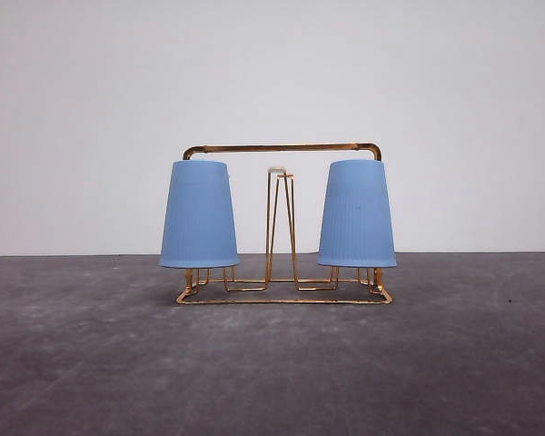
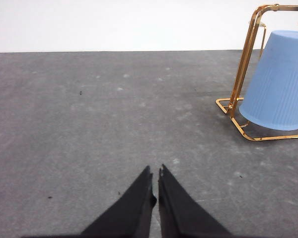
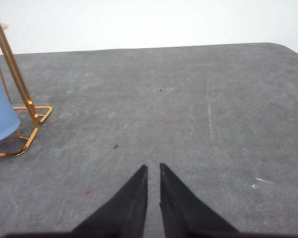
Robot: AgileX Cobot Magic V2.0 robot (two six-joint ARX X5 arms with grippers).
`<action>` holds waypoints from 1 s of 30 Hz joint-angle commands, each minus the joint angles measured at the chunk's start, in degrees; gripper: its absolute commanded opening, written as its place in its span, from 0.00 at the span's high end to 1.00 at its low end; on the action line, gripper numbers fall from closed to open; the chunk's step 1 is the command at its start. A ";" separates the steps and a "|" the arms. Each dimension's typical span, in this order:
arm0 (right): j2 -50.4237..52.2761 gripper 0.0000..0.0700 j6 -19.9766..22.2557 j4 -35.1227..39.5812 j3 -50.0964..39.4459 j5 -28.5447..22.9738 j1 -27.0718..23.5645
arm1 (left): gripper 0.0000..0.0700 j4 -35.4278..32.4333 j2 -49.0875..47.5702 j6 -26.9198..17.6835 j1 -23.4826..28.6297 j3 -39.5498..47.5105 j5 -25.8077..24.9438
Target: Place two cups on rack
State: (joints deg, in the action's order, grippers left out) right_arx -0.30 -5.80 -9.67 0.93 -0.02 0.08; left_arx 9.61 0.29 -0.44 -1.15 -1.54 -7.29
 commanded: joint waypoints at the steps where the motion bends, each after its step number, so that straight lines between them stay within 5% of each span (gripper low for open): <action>1: 0.09 0.94 0.02 0.61 -0.20 -0.03 0.02 | 1.00 -0.59 -0.10 -0.38 0.02 0.81 0.00; 30: 0.09 0.94 0.02 0.61 -0.20 -0.03 0.02 | 1.00 -0.59 -0.10 -0.38 0.02 0.81 0.00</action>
State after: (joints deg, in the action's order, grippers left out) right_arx -0.30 -5.80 -9.67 0.93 -0.02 0.08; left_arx 9.61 0.27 -0.43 -1.15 -1.54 -7.29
